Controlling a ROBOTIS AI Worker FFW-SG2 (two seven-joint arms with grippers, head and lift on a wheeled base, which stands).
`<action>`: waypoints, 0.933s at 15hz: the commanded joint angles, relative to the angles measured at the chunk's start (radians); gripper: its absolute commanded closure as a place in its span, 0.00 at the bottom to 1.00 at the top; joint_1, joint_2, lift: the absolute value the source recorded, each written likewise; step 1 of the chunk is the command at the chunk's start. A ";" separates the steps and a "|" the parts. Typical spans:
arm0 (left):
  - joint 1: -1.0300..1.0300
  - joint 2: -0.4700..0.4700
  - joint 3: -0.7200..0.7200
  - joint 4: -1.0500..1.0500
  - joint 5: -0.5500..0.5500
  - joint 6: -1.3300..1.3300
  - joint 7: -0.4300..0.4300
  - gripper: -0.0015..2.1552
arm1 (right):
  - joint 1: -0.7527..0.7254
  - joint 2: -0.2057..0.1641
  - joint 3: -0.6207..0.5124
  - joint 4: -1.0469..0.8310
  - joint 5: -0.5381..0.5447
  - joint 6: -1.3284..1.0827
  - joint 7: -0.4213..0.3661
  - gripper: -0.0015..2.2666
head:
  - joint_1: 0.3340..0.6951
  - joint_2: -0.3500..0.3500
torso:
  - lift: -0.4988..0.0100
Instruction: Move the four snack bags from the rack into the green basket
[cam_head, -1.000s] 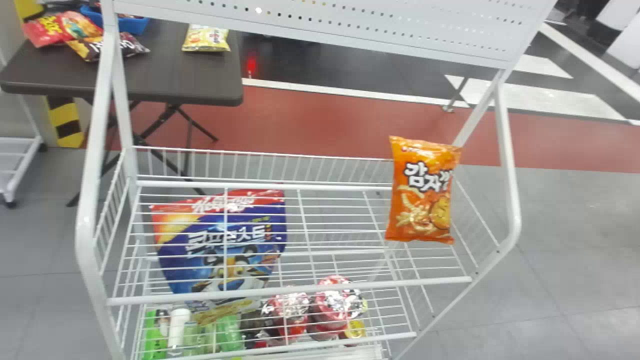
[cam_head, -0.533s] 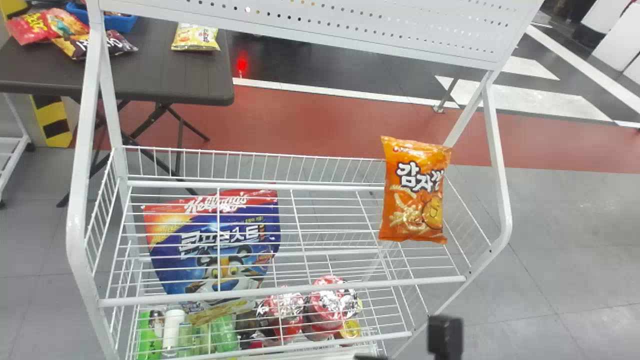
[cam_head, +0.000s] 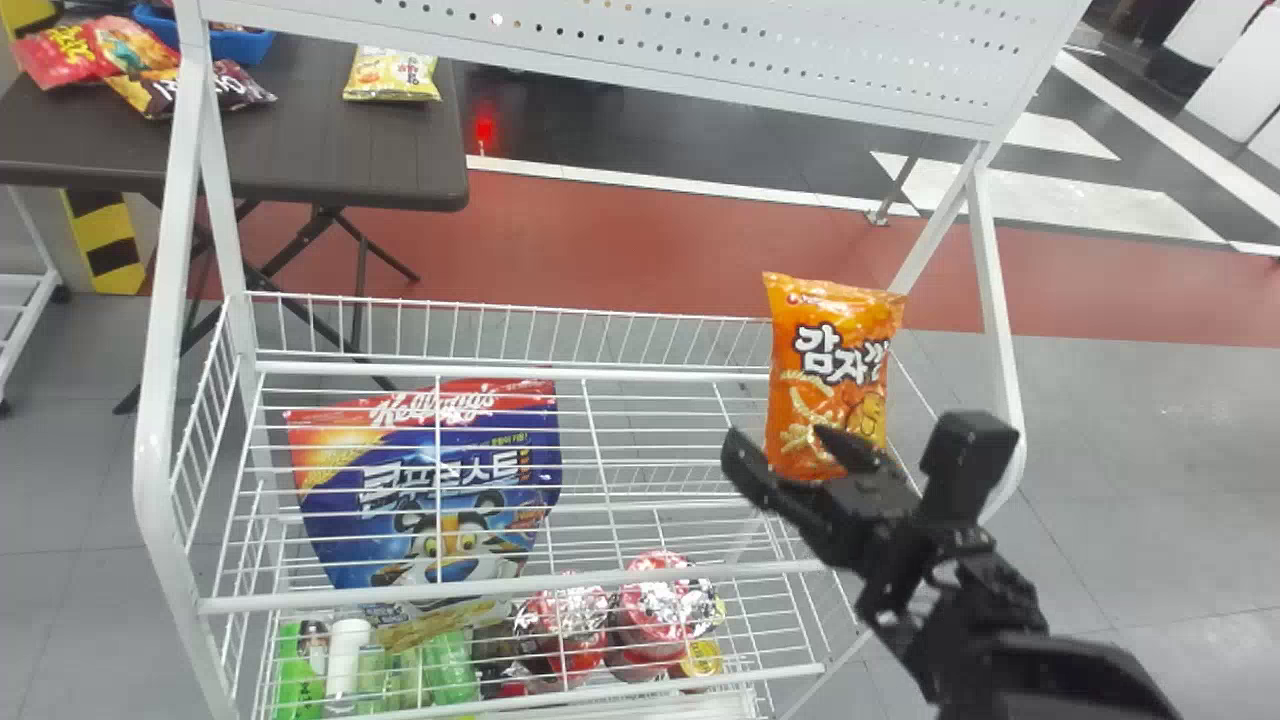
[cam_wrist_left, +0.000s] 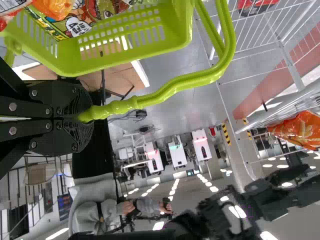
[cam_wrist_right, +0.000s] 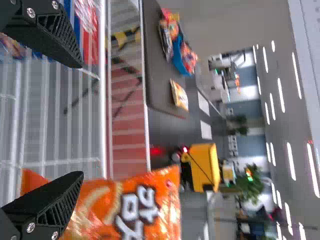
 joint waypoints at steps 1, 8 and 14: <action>-0.001 0.001 0.009 0.002 0.000 -0.002 -0.001 0.99 | -0.101 0.000 0.002 0.071 0.088 0.001 -0.059 0.02 | 1.00 0.00 | 0.98; -0.010 0.000 0.017 0.008 0.000 0.001 -0.001 0.99 | -0.327 -0.040 -0.127 0.328 0.152 0.056 -0.028 0.02 | 1.00 0.00 | 0.98; -0.023 -0.002 0.011 0.009 -0.006 0.010 0.006 0.99 | -0.412 -0.095 -0.153 0.508 0.131 0.078 0.109 0.07 | 1.00 0.00 | 0.98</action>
